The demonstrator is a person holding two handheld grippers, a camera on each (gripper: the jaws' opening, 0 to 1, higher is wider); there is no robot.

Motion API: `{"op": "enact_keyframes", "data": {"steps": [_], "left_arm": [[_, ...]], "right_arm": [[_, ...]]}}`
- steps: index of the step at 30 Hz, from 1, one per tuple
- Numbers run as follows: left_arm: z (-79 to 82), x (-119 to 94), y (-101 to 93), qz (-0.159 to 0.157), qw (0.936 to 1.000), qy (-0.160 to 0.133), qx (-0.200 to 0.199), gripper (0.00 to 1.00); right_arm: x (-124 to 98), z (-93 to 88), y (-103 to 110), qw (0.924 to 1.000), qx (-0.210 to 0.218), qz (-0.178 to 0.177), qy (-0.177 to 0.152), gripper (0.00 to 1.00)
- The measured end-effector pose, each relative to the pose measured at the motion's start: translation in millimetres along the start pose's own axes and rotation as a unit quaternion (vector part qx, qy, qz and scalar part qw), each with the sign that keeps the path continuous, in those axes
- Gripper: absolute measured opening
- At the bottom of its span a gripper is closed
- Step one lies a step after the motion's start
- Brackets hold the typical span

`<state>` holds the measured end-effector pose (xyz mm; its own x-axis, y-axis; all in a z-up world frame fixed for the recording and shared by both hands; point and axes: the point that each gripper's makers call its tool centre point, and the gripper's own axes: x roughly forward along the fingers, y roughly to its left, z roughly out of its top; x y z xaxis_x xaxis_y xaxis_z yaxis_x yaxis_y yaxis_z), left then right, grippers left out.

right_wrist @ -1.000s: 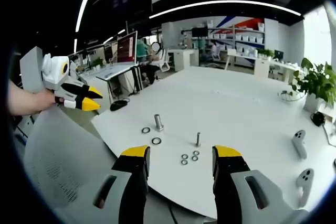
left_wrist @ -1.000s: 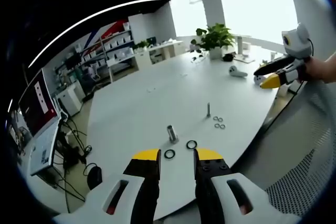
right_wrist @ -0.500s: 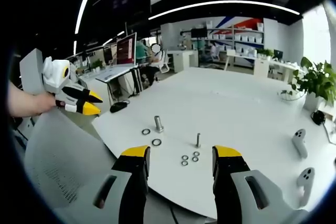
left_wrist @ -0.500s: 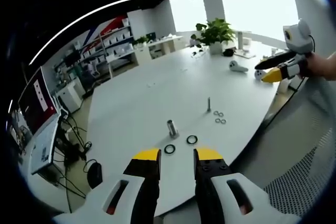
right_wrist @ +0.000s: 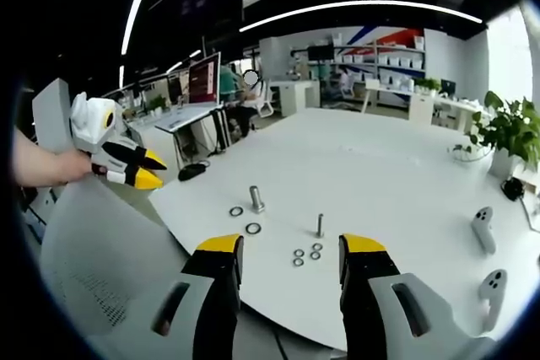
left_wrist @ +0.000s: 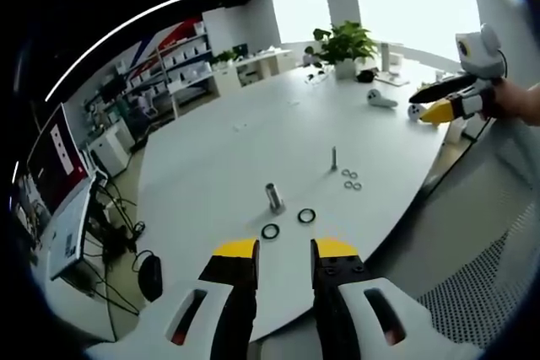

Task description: Place the washer onto the threaded stud by aligning its center hole with the stud, sliding it down to the base, and recovering from edge contact or off-axis alignment until the washer reaches the visible bottom stop.

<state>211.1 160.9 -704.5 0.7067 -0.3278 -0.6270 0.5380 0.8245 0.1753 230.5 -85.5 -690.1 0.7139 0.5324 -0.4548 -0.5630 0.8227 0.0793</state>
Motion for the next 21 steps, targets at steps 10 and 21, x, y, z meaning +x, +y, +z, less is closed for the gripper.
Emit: {"op": "enact_keyframes", "data": {"steps": [10, 21], "left_arm": [[-6.9, 1.9, 1.7, -0.002, 0.9999, 0.015, -0.001, 0.22], [-7.4, 2.2, 0.3, -0.003, 0.9999, 0.016, -0.001, 0.22]], "right_arm": [[1.3, 0.9, 3.6, 1.0, -0.001, 0.005, 0.001, 0.47], [1.1, -0.9, 2.8, 1.0, -0.007, 0.003, 0.004, 0.47]]}}
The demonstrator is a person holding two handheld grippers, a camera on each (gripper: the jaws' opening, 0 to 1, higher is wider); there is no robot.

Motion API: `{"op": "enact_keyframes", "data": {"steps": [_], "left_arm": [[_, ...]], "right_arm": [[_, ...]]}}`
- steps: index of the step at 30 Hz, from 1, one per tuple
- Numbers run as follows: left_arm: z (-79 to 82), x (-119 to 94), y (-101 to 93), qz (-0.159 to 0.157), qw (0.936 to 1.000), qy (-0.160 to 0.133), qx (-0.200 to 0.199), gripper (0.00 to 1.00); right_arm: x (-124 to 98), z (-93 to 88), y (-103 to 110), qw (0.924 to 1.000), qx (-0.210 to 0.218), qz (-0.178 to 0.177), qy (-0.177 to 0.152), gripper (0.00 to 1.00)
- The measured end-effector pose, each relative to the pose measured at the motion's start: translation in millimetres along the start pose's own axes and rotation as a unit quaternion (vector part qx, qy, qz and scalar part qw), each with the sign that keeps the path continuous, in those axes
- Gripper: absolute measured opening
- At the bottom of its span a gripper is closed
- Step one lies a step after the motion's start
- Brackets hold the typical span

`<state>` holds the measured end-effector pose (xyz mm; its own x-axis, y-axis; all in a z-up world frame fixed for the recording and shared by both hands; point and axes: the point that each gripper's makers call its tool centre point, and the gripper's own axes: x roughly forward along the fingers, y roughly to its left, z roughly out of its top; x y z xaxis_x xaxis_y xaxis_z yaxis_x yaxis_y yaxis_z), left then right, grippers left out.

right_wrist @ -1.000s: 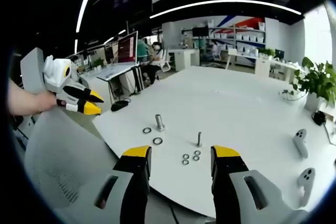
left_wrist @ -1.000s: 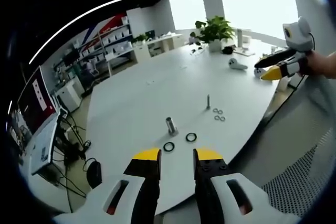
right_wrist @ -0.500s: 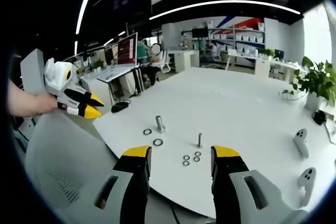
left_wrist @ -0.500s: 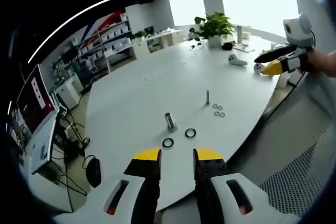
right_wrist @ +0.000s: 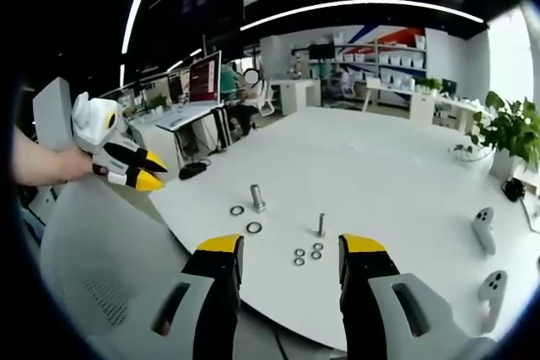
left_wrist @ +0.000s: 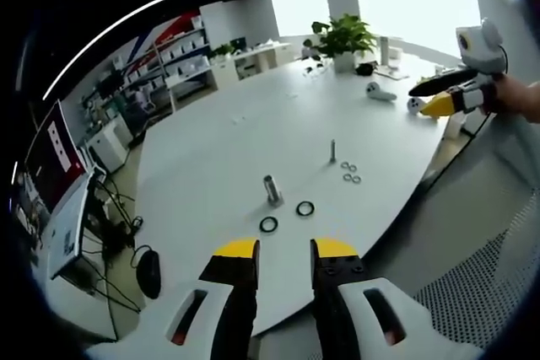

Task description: Place the washer onto the threaded stud by aligning its center hole with the stud, sliding it down to the base, and recovering from edge contact or off-axis alignment until the washer reaches the visible bottom stop.

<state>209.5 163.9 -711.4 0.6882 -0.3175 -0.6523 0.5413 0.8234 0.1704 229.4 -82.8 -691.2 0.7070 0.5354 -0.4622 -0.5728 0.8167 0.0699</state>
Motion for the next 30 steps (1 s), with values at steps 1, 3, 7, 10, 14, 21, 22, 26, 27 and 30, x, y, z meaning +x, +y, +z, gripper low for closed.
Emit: {"op": "enact_keyframes", "data": {"steps": [1, 3, 7, 10, 14, 21, 22, 26, 27, 30], "left_arm": [[0.0, 0, -0.2, 0.0, 1.0, 0.0, 0.0, 0.22], [-0.6, 0, -2.0, -0.002, 1.0, 0.001, 0.004, 0.22], [-2.9, 1, -0.6, -0.001, 1.0, 0.008, 0.003, 0.22], [-5.3, 1, -2.6, -0.004, 0.9999, 0.014, 0.004, 0.22], [-7.2, 3, -6.1, -0.012, 0.9997, 0.021, 0.009, 0.22], [-12.0, 3, 0.6, 0.002, 0.9995, 0.031, -0.008, 0.23], [-12.2, 4, 0.2, 0.001, 0.9994, 0.034, -0.007, 0.23], [-16.4, 8, -4.4, -0.013, 0.9987, 0.048, -0.012, 0.26], [-24.1, 8, -2.9, -0.011, 0.9975, 0.068, -0.013, 0.26], [-22.6, 8, 1.9, -0.01, 0.9975, 0.065, -0.025, 0.26]], "right_arm": [[0, -0.9, 0, 1.0, 0.001, 0.0, 0.001, 0.47], [0, -2.1, -1, 1.0, 0.006, -0.003, 0.002, 0.47], [-1, -1.7, -2, 0.9999, 0.009, -0.005, 0.001, 0.47], [-1, -2.8, -3, 0.9999, 0.007, -0.008, 0.002, 0.48], [-2, -4.9, -3, 0.9999, 0.011, -0.007, 0.007, 0.48], [-3, -3.0, -4, 0.9998, 0.019, -0.007, -0.001, 0.48], [-2, -3.1, -4, 0.9998, 0.02, -0.007, 0.001, 0.48], [-2, -4.3, -5, 0.9997, 0.022, -0.006, 0.003, 0.5], [-2, -4.1, -5, 0.9997, 0.022, -0.006, 0.002, 0.5], [-4, 0.7, -5, 0.9996, 0.024, -0.007, -0.01, 0.49]]}}
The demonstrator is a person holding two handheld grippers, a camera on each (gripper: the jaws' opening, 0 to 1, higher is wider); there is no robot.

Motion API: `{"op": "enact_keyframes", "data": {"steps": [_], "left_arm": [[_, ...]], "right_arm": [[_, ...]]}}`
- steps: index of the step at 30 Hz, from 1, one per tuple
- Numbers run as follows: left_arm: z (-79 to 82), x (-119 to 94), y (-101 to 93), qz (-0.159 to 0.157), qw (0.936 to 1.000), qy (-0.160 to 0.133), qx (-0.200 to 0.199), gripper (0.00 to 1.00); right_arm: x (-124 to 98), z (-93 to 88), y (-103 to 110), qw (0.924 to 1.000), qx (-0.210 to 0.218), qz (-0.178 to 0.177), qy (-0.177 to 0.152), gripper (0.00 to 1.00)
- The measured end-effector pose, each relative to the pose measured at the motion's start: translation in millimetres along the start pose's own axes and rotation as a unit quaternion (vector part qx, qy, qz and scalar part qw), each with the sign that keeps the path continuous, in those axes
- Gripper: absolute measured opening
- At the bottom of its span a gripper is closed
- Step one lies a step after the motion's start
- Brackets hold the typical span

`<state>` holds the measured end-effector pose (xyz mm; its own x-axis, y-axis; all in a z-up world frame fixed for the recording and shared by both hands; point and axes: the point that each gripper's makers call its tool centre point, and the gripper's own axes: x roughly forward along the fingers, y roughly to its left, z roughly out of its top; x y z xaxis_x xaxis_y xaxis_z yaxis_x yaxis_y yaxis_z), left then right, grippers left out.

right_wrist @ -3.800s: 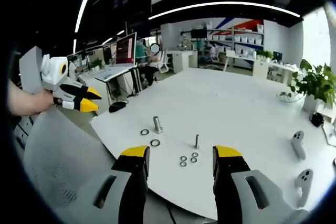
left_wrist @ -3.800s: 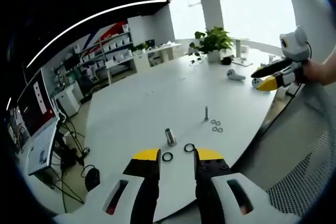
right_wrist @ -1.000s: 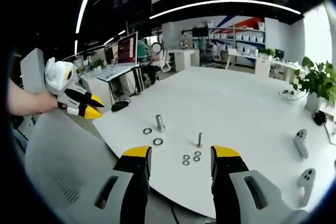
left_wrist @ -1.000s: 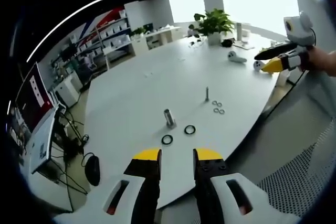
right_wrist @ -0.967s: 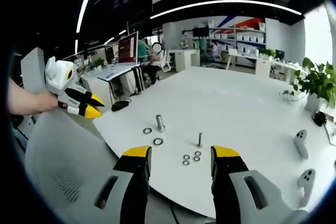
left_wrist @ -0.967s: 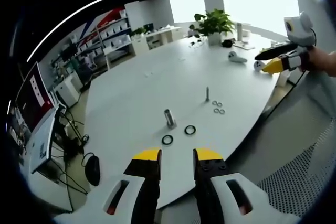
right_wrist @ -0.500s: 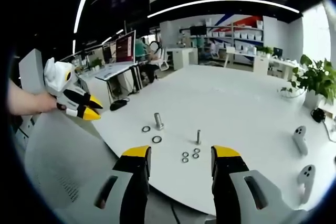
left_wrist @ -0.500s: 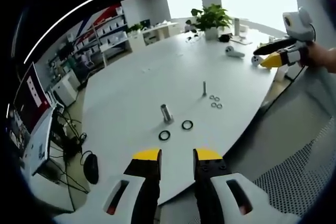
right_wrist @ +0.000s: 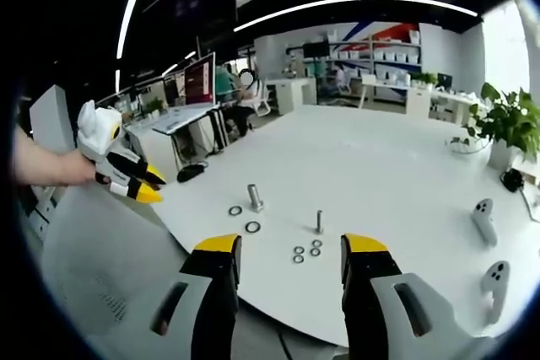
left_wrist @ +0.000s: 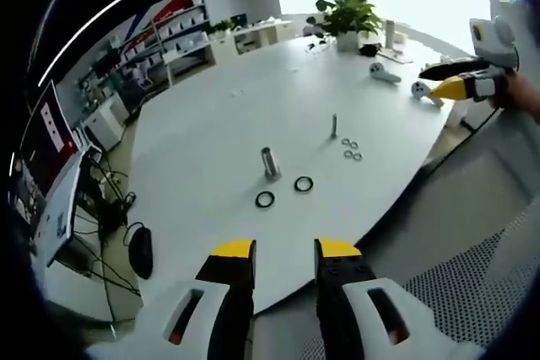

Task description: Place the washer onto the threaded stud by aligning its center hole with the stud, sliding it down to the base, and recovering from edge contact or off-axis alignment until the washer reaches the visible bottom stop.

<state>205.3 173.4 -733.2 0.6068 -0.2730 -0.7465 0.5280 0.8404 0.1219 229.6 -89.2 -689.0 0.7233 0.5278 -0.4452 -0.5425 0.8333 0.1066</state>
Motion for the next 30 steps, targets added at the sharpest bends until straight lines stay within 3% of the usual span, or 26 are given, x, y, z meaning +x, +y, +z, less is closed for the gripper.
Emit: {"op": "enact_keyframes", "data": {"steps": [2, 5, 7, 9, 12, 15, 22, 30], "left_arm": [[-0.9, 1, -0.7, -0.005, 0.9999, 0.007, -0.012, 0.27], [-12.6, 7, 0.3, -0.009, 0.9989, 0.043, -0.013, 0.29], [-22.5, 10, -4.3, -0.034, 0.9959, 0.076, -0.035, 0.27], [-17.8, 19, -3.5, -0.046, 0.9944, 0.072, -0.063, 0.31], [-10.7, 34, 0.1, -0.051, 0.995, 0.074, -0.045, 0.35], [-4.9, 51, 5.0, -0.051, 0.9949, 0.087, 0.005, 0.34], [9.6, 89, 6.5, -0.068, 0.9923, 0.101, 0.019, 0.34], [8.3, 113, 12.1, -0.08, 0.9882, 0.127, 0.03, 0.34]], "right_arm": [[1, -1.5, 0, 1.0, 0.001, 0.002, 0.004, 0.49], [2, -4.6, 0, 0.9999, 0.005, 0.003, 0.01, 0.5], [1, -4.5, -1, 0.9999, 0.005, 0.001, 0.009, 0.49], [1, -2.8, -3, 1.0, 0.004, -0.003, 0.005, 0.49], [2, -3.4, -2, 1.0, 0.006, 0.001, 0.007, 0.49], [2, -3.8, -2, 1.0, 0.001, 0.002, 0.008, 0.49], [0, -3.0, -5, 1.0, 0.004, -0.005, 0.005, 0.46], [1, -6.8, -9, 0.9997, 0.014, -0.013, 0.013, 0.49]]}}
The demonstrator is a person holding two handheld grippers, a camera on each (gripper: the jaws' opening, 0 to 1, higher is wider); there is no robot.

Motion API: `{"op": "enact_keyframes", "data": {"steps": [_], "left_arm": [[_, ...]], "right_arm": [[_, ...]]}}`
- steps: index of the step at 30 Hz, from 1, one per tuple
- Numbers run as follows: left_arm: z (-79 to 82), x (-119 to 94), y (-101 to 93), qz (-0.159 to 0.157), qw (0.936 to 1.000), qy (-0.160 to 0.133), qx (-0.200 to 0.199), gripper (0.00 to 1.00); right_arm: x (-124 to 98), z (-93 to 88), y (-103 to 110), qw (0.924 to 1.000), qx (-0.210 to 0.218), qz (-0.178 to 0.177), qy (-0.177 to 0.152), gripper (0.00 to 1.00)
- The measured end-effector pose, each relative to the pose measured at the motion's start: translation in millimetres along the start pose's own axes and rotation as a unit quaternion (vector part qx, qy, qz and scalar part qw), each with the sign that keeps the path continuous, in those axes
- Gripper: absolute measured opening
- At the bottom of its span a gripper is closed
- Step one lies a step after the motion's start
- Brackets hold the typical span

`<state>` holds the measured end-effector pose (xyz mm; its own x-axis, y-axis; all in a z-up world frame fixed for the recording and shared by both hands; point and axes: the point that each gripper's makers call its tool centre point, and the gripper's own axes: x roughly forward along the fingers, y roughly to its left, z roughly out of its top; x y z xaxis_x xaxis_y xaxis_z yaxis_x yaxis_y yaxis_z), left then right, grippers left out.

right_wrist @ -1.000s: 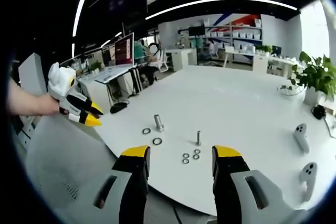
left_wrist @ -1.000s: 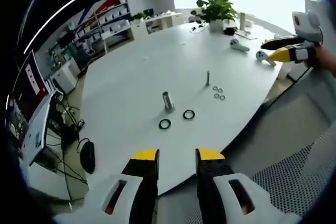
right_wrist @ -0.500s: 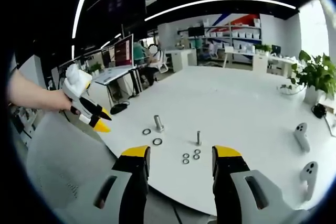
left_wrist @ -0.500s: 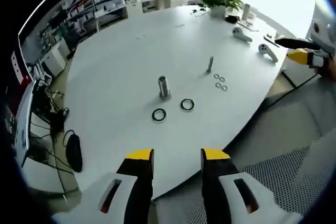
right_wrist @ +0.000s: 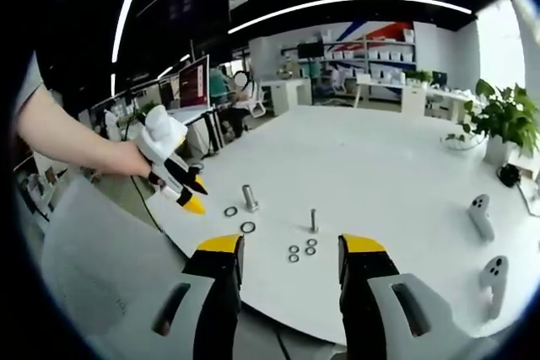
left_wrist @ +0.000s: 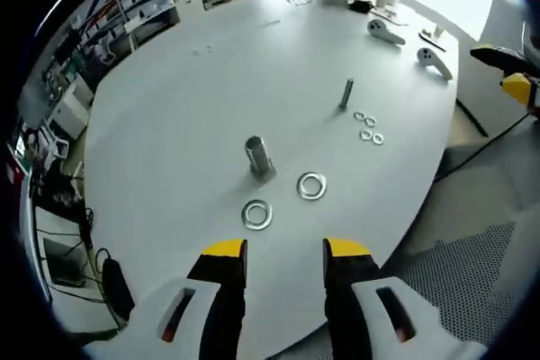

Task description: Place the washer onto the threaded stud by aligning its center hole with the stud, sliding it down to the base, and recovering from edge contact or off-axis alignment until the washer reaches the visible bottom stop.

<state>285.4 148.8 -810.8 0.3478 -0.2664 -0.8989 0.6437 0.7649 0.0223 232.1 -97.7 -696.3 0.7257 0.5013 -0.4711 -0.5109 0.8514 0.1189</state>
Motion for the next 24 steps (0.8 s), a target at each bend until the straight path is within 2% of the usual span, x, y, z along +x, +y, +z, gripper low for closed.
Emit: {"op": "enact_keyframes", "data": {"steps": [4, 6, 9, 15, 24], "left_arm": [[-0.4, 10, 6.7, -0.006, 0.9999, 0.011, -0.007, 0.34], [-0.7, 16, 4.4, -0.02, 0.9995, 0.015, -0.019, 0.34], [-2.5, 24, 11.1, -0.012, 0.9995, 0.031, 0.0, 0.34], [1.7, 37, 24.7, -0.013, 0.999, 0.043, 0.003, 0.35], [2.1, 56, 33.5, -0.028, 0.9968, 0.074, 0.014, 0.35]], "right_arm": [[0, 1.1, 1, 1.0, -0.005, 0.0, -0.002, 0.49], [0, 1.5, 0, 1.0, -0.003, 0.0, -0.003, 0.49], [0, 2.0, 1, 1.0, -0.004, 0.001, -0.003, 0.49], [0, -1.1, 0, 1.0, -0.003, 0.0, 0.004, 0.49], [0, -6.1, -1, 0.9999, -0.001, -0.004, 0.015, 0.49]]}}
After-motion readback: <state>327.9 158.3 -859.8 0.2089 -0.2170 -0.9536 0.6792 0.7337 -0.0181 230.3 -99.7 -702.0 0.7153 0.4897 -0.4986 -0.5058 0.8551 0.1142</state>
